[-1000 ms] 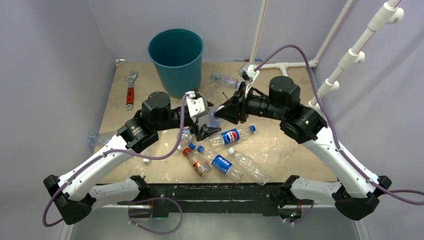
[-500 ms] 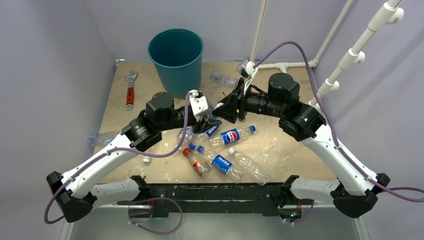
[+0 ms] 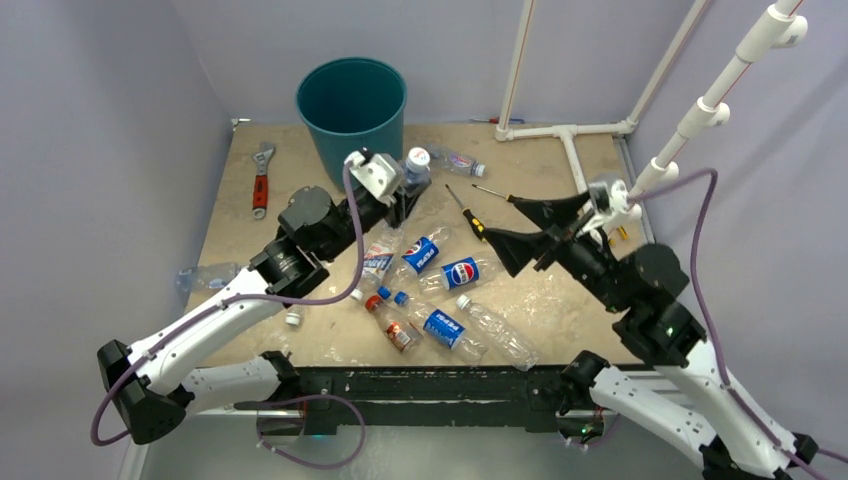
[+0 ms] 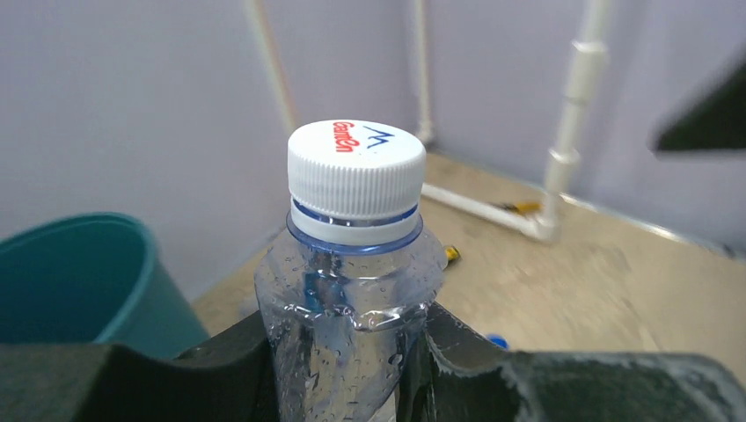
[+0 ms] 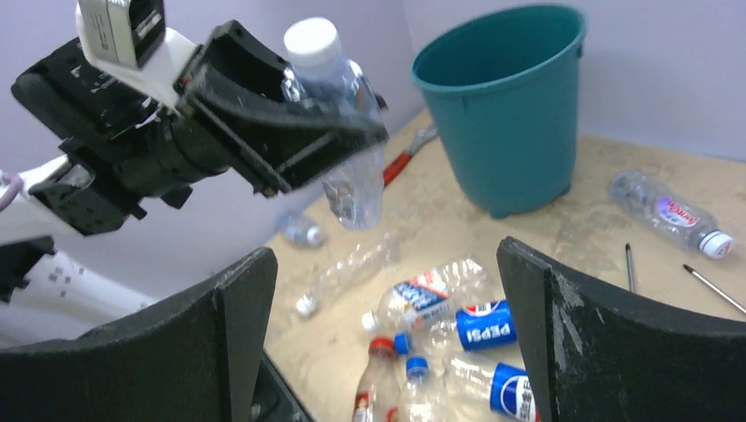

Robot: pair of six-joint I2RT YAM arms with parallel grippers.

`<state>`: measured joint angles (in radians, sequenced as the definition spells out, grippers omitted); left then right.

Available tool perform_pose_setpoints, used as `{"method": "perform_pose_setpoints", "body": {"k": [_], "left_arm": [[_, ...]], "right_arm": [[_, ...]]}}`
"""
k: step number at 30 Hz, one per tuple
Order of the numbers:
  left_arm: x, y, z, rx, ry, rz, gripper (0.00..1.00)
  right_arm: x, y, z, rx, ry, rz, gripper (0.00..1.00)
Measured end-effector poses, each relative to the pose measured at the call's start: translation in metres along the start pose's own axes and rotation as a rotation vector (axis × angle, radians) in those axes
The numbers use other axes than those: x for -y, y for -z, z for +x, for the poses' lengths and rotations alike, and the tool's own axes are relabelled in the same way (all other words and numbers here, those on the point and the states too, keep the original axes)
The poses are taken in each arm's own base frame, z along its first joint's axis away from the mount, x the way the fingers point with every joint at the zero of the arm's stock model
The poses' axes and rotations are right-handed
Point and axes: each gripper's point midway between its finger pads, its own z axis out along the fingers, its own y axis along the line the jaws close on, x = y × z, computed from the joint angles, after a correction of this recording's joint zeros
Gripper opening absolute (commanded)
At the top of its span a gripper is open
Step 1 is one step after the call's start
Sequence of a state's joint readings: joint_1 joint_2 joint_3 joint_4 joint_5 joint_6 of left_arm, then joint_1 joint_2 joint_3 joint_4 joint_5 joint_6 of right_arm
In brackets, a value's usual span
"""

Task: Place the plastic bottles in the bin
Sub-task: Place the plastic bottle in the trash bin.

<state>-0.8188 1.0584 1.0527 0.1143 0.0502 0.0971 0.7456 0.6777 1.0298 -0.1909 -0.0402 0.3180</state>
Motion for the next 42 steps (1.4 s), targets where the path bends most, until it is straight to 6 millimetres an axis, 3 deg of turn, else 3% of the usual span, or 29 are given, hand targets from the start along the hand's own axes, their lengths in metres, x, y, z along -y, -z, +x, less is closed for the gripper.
{"method": "perform_pose_setpoints", "body": {"k": [3, 5, 8, 11, 13, 16, 23, 25, 33, 37, 40, 42], "left_arm": [[-0.036, -0.014, -0.025, 0.087, 0.0, -0.177, 0.05], [-0.063, -0.029, -0.043, 0.14, 0.002, -0.275, 0.04], [-0.121, -0.051, -0.067, 0.223, 0.024, -0.425, 0.01], [-0.201, -0.054, -0.067, 0.285, 0.077, -0.594, 0.0], [-0.244, -0.049, -0.059, 0.308, 0.094, -0.688, 0.0], [-0.286, -0.046, -0.044, 0.335, 0.112, -0.778, 0.0], [-0.327, -0.058, 0.0, 0.315, 0.15, -0.835, 0.0], [-0.334, -0.06, 0.017, 0.287, 0.157, -0.848, 0.06], [-0.339, -0.07, 0.057, 0.212, 0.167, -0.848, 0.19], [-0.335, -0.071, 0.073, 0.18, 0.178, -0.831, 0.35], [-0.331, -0.072, 0.083, 0.157, 0.188, -0.816, 0.56], [-0.329, -0.074, 0.085, 0.151, 0.192, -0.802, 0.8]], "right_arm": [[0.01, 0.014, 0.016, 0.071, -0.041, 0.017, 0.99], [0.02, 0.013, 0.038, 0.066, -0.067, 0.037, 0.99], [0.037, 0.008, 0.08, 0.006, -0.103, 0.088, 0.99], [0.047, 0.008, 0.103, -0.029, -0.126, 0.121, 0.99], [0.047, 0.012, 0.104, -0.018, -0.139, 0.118, 0.99], [0.045, 0.017, 0.099, 0.018, -0.152, 0.104, 0.99], [0.05, 0.02, 0.095, 0.043, -0.152, 0.134, 0.99], [0.053, 0.02, 0.095, 0.047, -0.151, 0.148, 0.99], [0.056, 0.022, 0.101, 0.041, -0.146, 0.158, 0.99], [0.06, 0.023, 0.105, 0.026, -0.143, 0.18, 0.99], [0.062, 0.023, 0.107, 0.021, -0.142, 0.187, 0.99], [0.062, 0.023, 0.107, 0.021, -0.142, 0.19, 0.99]]}}
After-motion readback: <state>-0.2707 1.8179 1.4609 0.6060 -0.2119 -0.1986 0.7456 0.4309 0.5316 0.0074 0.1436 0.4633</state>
